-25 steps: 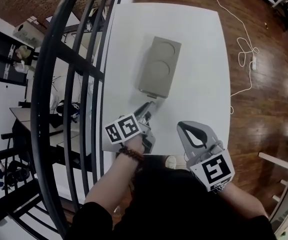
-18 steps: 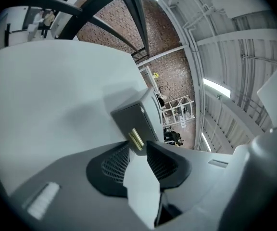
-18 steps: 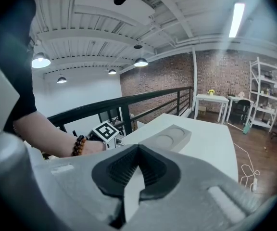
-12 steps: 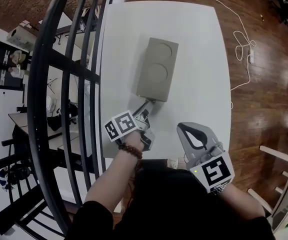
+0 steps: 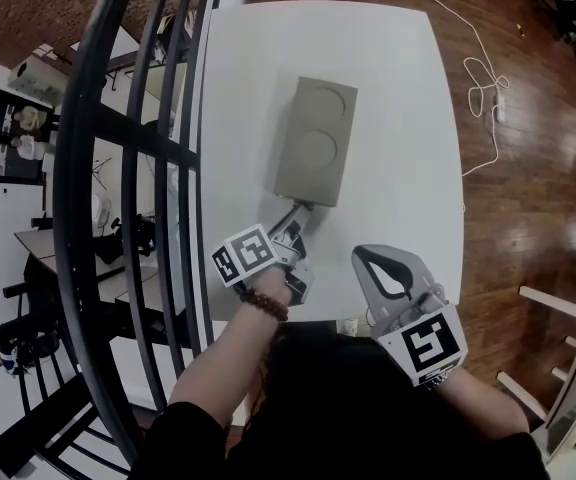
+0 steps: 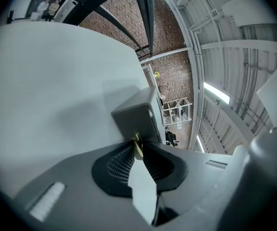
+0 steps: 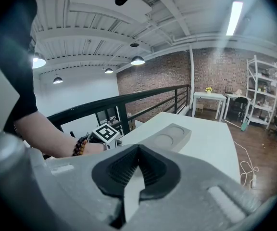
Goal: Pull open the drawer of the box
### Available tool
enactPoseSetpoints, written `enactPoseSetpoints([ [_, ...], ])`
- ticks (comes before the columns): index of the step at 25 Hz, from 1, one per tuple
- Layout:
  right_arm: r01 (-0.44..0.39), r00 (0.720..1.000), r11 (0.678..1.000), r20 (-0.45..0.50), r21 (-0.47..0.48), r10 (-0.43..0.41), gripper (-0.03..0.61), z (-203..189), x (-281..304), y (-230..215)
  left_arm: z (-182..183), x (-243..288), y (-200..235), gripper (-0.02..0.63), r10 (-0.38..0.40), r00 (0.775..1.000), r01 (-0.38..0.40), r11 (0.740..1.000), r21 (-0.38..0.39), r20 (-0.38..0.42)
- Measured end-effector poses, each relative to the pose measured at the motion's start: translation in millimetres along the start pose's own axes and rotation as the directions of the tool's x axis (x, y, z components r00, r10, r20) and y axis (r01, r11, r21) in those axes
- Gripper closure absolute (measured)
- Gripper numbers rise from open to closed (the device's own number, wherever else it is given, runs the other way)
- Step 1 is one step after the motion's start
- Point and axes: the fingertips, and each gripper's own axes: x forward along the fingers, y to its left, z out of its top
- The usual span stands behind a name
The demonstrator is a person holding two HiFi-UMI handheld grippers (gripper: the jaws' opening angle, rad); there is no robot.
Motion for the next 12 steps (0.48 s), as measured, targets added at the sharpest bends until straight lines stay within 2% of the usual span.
enactPoseSetpoints([
  [12, -0.025, 1.0, 1.0, 0.017, -0.012, 0.025, 0.586, 3, -12, 11, -6, -10, 1, 0.548, 0.019, 1.0, -0.019, 1.0, -0.01, 0.007],
])
